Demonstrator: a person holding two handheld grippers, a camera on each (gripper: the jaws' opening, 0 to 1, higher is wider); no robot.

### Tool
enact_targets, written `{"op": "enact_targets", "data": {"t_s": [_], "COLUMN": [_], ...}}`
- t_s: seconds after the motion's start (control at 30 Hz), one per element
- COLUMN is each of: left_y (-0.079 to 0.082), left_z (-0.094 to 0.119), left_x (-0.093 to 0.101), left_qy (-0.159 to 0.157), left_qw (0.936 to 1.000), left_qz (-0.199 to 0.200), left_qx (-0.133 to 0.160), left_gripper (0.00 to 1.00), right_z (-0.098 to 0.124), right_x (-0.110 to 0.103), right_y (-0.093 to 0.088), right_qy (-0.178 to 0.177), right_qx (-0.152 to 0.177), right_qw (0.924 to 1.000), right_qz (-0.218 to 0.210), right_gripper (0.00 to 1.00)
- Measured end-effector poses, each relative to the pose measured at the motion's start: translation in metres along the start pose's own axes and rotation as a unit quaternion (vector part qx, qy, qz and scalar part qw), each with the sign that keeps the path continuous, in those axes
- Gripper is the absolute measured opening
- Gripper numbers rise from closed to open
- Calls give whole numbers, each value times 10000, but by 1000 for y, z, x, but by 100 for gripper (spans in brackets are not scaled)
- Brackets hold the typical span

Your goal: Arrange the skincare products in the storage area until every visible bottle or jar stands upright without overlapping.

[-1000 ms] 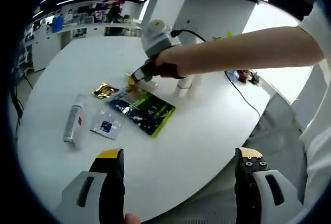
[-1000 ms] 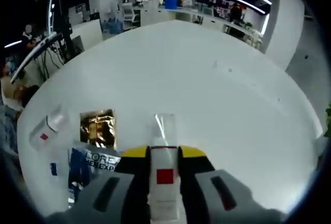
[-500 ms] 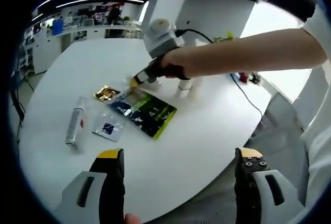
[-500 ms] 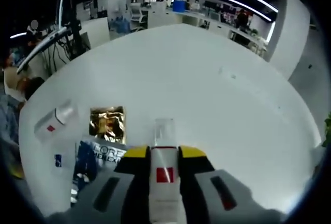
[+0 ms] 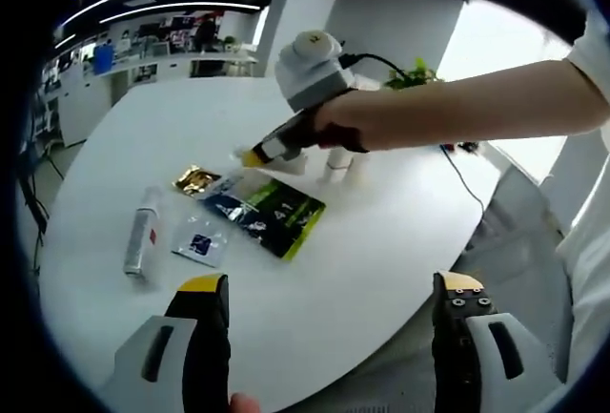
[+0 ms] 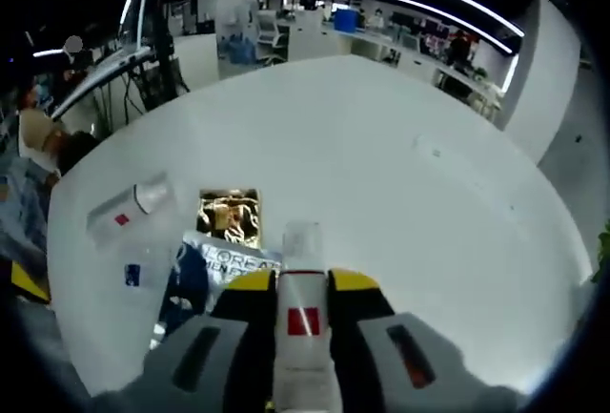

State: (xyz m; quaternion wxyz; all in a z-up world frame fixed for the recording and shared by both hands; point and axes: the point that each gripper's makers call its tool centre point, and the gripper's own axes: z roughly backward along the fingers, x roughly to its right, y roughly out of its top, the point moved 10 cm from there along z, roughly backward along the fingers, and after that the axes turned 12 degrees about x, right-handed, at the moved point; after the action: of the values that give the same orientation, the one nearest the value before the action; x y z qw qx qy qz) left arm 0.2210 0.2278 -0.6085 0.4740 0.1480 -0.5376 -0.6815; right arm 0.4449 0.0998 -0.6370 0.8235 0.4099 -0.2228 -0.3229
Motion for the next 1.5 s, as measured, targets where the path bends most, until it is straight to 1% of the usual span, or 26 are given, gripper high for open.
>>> {"op": "enact_targets", "data": {"t_s": [0.13, 0.33, 0.47, 0.57, 0.6, 0.67, 0.73, 0.77, 0.8, 0.83, 0.9, 0.93, 1.1, 1.2, 1.27, 1.3, 1.37, 1.43, 1.5], "left_y": [0, 2, 6, 8, 9, 11, 13, 15, 16, 18, 23, 25, 34, 39, 44, 45, 50, 52, 54], "left_z": [0, 1, 3, 5, 6, 6, 6, 6, 6, 6, 5, 5, -2, -7, -9, -10, -12, -14, -15], "left_x": [1, 2, 2, 2, 3, 4, 6, 7, 8, 9, 11, 12, 17, 21, 25, 27, 33, 37, 41], "left_qy": [-10, -18, -19, -10, -7, 1, 0, -6, -14, -24, -50, -59, -96, 3, 25, 20, -13, -50, -60], "left_qw": [10000, 9999, 9998, 9998, 9998, 9998, 9997, 9996, 9996, 9996, 9995, 9994, 9990, 9990, 9988, 9987, 9984, 9982, 9980], "left_qz": [-47, -100, -195, -195, -189, -194, -225, -222, -223, -222, -179, -166, -224, -165, -182, -218, -272, -247, -216], "left_qx": [10, 39, 47, 78, 90, 109, 127, 145, 164, 185, 261, 291, 379, 425, 452, 462, 500, 551, 592], "left_gripper": [86, 86, 86, 86, 86, 86, 86, 86, 86, 86, 86, 86, 85, 82, 82, 82, 81, 80, 80], "right_z": [13, 29, 46, 61, 64, 72, 82, 84, 92, 94, 104, 109, 130, 141, 149, 155, 162, 172, 178], "right_x": [-7, -17, -26, -30, -32, -35, -37, -38, -40, -40, -43, -45, -51, -53, -53, -54, -55, -59, -62], "right_y": [0, 0, -1, 0, 0, 1, 2, 2, 2, 2, 1, 2, 1, 3, 4, 5, 6, 7, 7], "right_qy": [71, 188, 287, 339, 375, 474, 536, 539, 591, 586, 588, 592, 554, 525, 497, 510, 472, 468, 452], "right_qx": [147, 456, 698, 923, 994, 1305, 1540, 1568, 1659, 1679, 1766, 1848, 2083, 2210, 2347, 2444, 2536, 2648, 2730], "right_qw": [9998, 9977, 9944, 9901, 9883, 9785, 9699, 9689, 9657, 9652, 9617, 9573, 9480, 9448, 9398, 9361, 9339, 9314, 9305], "right_qz": [-139, -473, -735, -1005, -1097, -1522, -1811, -1835, -1906, -1918, -2012, -2141, -2343, -2362, -2432, -2476, -2476, -2454, -2400], "right_gripper": [20, 20, 20, 20, 20, 20, 20, 20, 20, 20, 20, 20, 20, 20, 20, 20, 20, 20, 20]}}
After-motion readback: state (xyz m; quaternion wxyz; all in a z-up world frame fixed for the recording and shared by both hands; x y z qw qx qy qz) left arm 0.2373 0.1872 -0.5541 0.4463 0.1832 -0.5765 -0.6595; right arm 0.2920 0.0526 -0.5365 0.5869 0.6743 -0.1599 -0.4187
